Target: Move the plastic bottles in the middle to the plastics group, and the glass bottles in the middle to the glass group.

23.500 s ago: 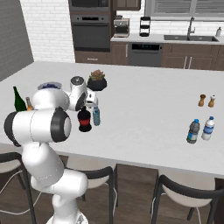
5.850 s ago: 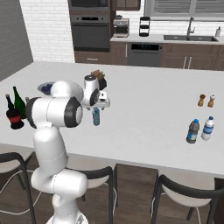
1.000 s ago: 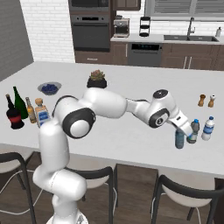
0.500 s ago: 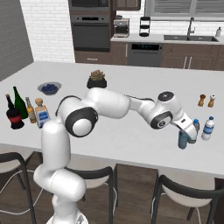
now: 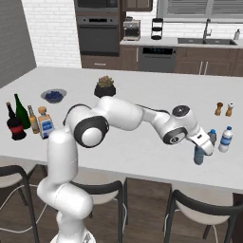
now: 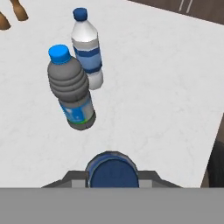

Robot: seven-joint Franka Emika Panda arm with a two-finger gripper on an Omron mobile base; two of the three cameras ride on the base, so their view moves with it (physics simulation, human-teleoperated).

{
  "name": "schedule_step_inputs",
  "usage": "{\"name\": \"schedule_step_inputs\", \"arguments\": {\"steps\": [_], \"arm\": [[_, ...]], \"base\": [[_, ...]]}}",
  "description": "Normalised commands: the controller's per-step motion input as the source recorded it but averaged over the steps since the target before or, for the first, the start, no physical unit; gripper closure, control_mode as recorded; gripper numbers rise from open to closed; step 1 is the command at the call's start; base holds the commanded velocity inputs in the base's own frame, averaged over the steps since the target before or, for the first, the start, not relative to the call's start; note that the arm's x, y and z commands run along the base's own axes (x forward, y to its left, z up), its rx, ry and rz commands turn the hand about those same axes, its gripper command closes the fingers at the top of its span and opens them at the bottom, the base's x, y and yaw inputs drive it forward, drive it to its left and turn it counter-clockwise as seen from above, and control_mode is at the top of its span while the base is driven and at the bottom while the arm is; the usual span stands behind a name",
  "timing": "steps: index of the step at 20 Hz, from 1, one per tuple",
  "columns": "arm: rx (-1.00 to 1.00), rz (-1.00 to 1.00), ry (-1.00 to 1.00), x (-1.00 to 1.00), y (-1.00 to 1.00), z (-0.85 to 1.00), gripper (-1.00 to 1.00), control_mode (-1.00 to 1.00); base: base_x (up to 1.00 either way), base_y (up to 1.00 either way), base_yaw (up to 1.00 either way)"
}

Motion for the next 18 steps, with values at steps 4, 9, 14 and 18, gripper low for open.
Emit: {"name": "schedule_step_inputs", "arguments": {"steps": [4, 9, 14, 18], "arm": [[0.00, 0.00, -0.01, 0.00, -0.06, -0.07, 1.00, -1.00], [0.00, 0.00, 0.00, 0.07, -0.16, 0.00, 1.00, -1.00], [0.04, 0.00, 0.00, 0.12, -0.24, 0.00, 1.00, -1.00], [0.07, 0.00, 0.00, 0.14, -0.19, 0.00, 1.00, -1.00]], "base": [[0.00, 0.00, 0.00], [0.00, 0.00, 0.00], [0.00, 0.00, 0.00], [0.00, 0.00, 0.00]]}}
